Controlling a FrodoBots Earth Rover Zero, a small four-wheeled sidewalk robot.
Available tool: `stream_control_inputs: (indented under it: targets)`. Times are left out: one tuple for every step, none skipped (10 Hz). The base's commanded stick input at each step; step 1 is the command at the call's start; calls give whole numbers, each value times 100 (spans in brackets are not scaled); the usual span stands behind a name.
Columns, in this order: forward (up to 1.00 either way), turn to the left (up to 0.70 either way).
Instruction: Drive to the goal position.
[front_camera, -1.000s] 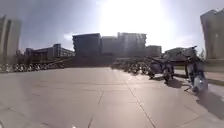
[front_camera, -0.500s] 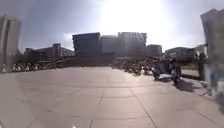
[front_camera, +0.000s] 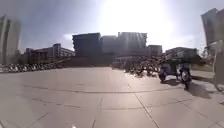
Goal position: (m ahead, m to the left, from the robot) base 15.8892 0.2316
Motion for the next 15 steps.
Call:
stream_control_inputs:
  targets:
    - [100,0]
    - [100,0]
    - [100,0]
    - [100,0]
    - [100,0]
    - [100,0]
    - [100,0]
    - [100,0]
    - [100,0]
    - [100,0]
    - [100,0]
    - [100,0]
    - [100,0]
    - [100,0]
    - [100,0]
